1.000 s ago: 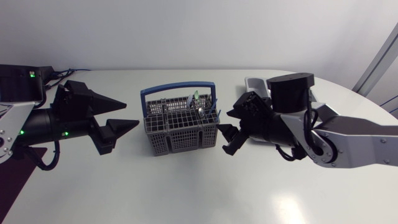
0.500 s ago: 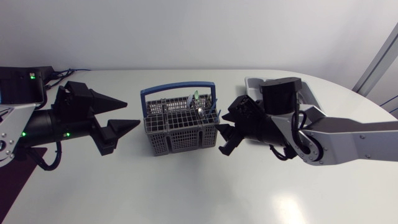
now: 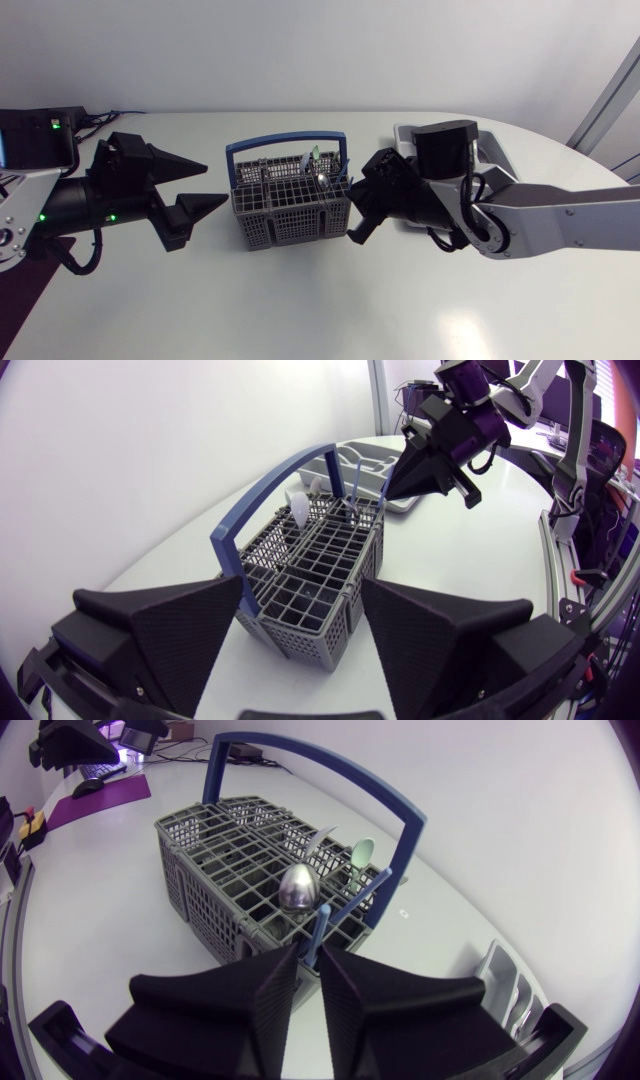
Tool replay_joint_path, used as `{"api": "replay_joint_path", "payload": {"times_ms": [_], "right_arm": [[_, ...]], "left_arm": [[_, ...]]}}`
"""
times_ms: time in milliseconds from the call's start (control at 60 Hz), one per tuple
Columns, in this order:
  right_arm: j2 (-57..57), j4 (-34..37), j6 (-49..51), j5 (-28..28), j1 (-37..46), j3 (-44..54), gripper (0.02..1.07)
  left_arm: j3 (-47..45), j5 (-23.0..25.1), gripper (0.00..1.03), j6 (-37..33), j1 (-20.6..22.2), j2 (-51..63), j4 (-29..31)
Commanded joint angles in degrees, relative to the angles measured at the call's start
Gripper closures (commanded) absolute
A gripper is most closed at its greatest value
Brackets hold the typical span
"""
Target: Unload the cutlery basket into the drawer organizer.
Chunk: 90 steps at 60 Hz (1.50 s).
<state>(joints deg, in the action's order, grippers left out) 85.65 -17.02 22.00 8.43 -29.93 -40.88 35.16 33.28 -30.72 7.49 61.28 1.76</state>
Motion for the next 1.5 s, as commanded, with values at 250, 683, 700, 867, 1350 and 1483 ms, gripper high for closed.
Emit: {"api": "replay_joint_path", "payload": {"times_ms": [250, 683, 700, 867, 1350, 1483], "right_arm": [[-3.73, -2.5, 2.08, 2.03, -0.21, 0.81, 1.01], [-14.54, 9.37, 0.76, 3.62, 0.49, -4.2, 1.01], [-14.98, 9.72, 0.68, 3.62, 0.4, -4.38, 1.01], [-19.9, 15.43, -0.91, 4.14, 0.4, -7.37, 1.01], [-20.08, 45.32, -6.18, 18.03, 19.3, -24.77, 1.01], [-12.43, 51.56, -5.12, 20.14, 26.15, -29.96, 1.01]], "left_arm": [[-2.11, -0.14, 0.08, -1.45, 0.34, -0.72, -0.7], [-2.2, -0.41, 0.08, -1.54, 0.51, -1.33, -0.7], [-2.2, -0.41, 0.08, -1.54, 0.51, -1.33, -0.7], [-2.2, -0.49, 0.08, -1.62, 0.51, -1.77, -0.7], [-1.93, -0.93, 0.08, -2.85, 0.6, -2.21, 0.09], [-1.76, -1.64, 0.08, -3.03, 1.57, -2.21, 0.17]]}}
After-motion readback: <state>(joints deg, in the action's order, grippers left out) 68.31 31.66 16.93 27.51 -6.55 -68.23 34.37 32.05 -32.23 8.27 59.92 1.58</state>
